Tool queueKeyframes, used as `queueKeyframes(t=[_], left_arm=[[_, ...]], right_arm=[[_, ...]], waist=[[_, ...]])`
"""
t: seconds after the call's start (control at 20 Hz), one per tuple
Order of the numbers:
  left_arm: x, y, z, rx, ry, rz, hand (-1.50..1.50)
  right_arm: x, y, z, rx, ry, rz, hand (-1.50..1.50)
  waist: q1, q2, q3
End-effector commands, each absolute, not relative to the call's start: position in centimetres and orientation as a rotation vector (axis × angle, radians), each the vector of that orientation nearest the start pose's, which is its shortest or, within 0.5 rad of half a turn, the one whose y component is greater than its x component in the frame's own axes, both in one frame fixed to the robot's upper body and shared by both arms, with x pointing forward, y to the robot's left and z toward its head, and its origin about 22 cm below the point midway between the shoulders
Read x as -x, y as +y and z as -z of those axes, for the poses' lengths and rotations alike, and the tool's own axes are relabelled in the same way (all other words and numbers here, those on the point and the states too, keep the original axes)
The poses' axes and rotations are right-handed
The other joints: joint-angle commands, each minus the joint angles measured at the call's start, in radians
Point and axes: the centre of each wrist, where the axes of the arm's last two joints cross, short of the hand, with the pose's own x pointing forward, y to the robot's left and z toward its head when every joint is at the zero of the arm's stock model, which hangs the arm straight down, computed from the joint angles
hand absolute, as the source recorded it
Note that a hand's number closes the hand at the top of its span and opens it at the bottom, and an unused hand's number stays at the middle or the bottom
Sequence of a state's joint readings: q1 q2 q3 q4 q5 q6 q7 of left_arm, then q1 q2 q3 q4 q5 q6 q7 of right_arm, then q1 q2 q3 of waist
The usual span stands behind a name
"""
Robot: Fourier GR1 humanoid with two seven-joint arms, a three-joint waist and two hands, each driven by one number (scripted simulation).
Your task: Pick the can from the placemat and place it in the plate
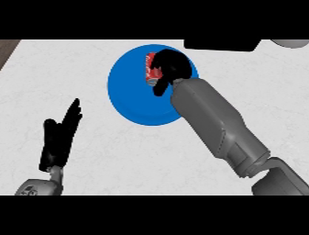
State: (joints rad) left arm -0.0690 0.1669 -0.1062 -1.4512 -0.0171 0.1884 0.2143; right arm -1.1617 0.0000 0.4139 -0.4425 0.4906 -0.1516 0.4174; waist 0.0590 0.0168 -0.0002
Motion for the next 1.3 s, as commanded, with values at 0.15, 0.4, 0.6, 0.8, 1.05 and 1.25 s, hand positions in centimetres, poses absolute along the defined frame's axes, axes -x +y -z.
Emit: queueKeyframes(t=[0.15, 0.4, 0.6, 0.8, 1.05, 1.25], left_arm=[[-26.0, 23.1, 1.2, -0.210, -1.303, 0.070, 0.00], [-25.8, 25.0, 1.2, -0.221, -1.306, 0.064, 0.00], [-25.4, 24.7, 3.3, -0.237, -1.288, 0.058, 0.00], [-26.0, 24.0, 1.5, -0.232, -1.289, 0.037, 0.00], [-26.6, 24.9, 1.0, -0.256, -1.305, 0.026, 0.00], [-23.9, 25.6, 2.8, -0.237, -1.295, 0.045, 0.00]], right_arm=[[-42.2, -4.9, -8.8, 0.448, -1.521, -0.888, -1.50], [-42.2, -6.7, -9.5, 0.266, -1.694, -0.483, -1.50], [-42.5, -8.2, -8.7, 0.132, -1.714, -0.394, -1.50], [-42.6, -9.2, -7.2, 0.046, -1.701, -0.389, -1.50], [-42.0, -10.6, -4.4, -0.003, -1.742, -0.414, -1.50], [-42.3, -11.1, -4.9, -0.013, -1.758, -0.458, -1.50]], waist=[[-0.015, -0.003, 0.001], [-0.021, -0.007, 0.002], [-0.042, -0.008, 0.000], [-0.043, -0.012, 0.000], [-0.047, -0.012, 0.000], [-0.046, -0.014, 0.000]])
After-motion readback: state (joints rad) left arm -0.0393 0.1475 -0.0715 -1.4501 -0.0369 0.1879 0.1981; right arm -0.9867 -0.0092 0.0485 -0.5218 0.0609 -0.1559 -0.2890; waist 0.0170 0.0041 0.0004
